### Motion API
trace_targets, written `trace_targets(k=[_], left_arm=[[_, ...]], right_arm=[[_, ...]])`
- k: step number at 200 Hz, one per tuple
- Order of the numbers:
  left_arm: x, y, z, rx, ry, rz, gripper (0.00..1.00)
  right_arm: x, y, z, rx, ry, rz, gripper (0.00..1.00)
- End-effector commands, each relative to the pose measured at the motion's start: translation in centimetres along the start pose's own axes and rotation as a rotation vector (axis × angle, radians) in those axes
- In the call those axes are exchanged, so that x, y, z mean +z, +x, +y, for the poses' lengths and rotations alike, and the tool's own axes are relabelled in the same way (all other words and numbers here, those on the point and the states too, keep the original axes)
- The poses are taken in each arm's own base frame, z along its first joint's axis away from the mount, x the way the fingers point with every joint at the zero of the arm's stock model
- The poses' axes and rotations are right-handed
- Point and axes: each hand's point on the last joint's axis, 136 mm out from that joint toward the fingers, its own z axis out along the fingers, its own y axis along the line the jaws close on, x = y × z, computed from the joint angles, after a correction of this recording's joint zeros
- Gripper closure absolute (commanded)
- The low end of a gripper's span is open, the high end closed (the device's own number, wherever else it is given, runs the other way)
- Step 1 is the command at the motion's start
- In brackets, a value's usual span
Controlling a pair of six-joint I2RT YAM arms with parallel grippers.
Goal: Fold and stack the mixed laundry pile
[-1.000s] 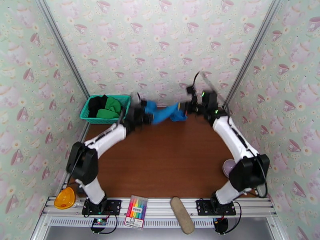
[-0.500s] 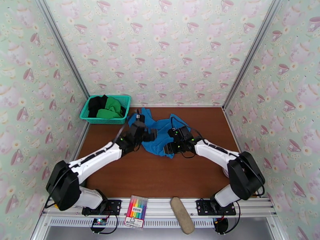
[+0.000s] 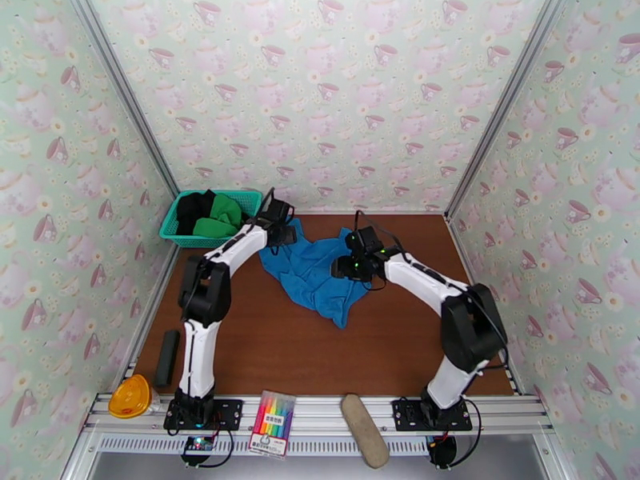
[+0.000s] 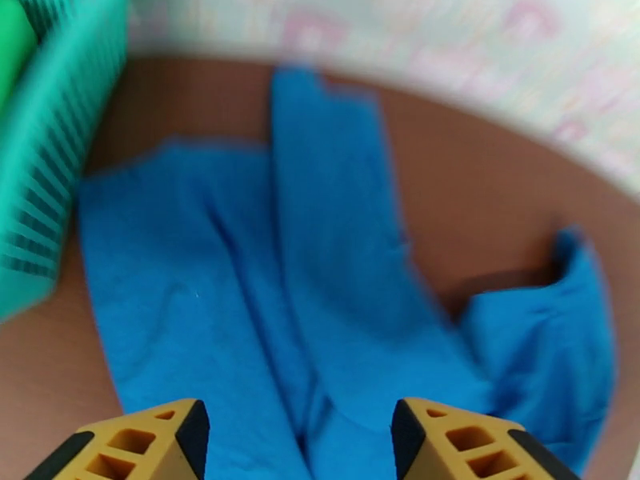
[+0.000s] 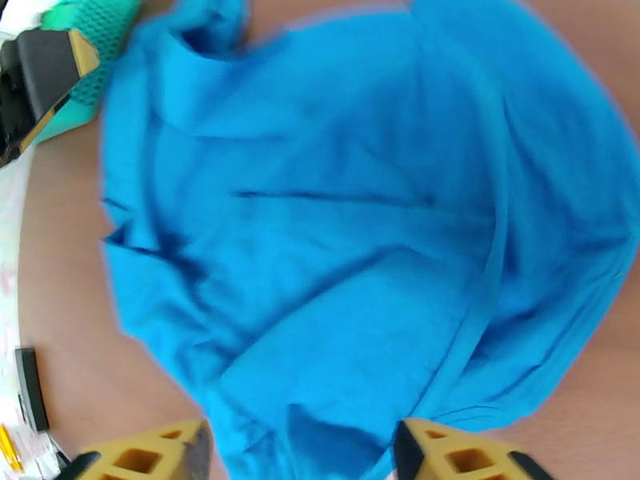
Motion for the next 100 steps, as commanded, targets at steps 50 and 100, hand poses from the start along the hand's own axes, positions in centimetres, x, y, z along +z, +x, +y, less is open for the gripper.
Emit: trace_targets(k=[50,100], left_arm=[[-0.1,9.6,4.1,-0.004,-0.092,0.189,0.66],[-1.8,15.7,8.1,-0.037,-0.195,0.294,0.76]], right_arm=[[4.2,13.4,0.7,0.024,0.008,0.277,0.74],[1.7,17.9,-3.2,0.08,0.132,0.262,0.75]])
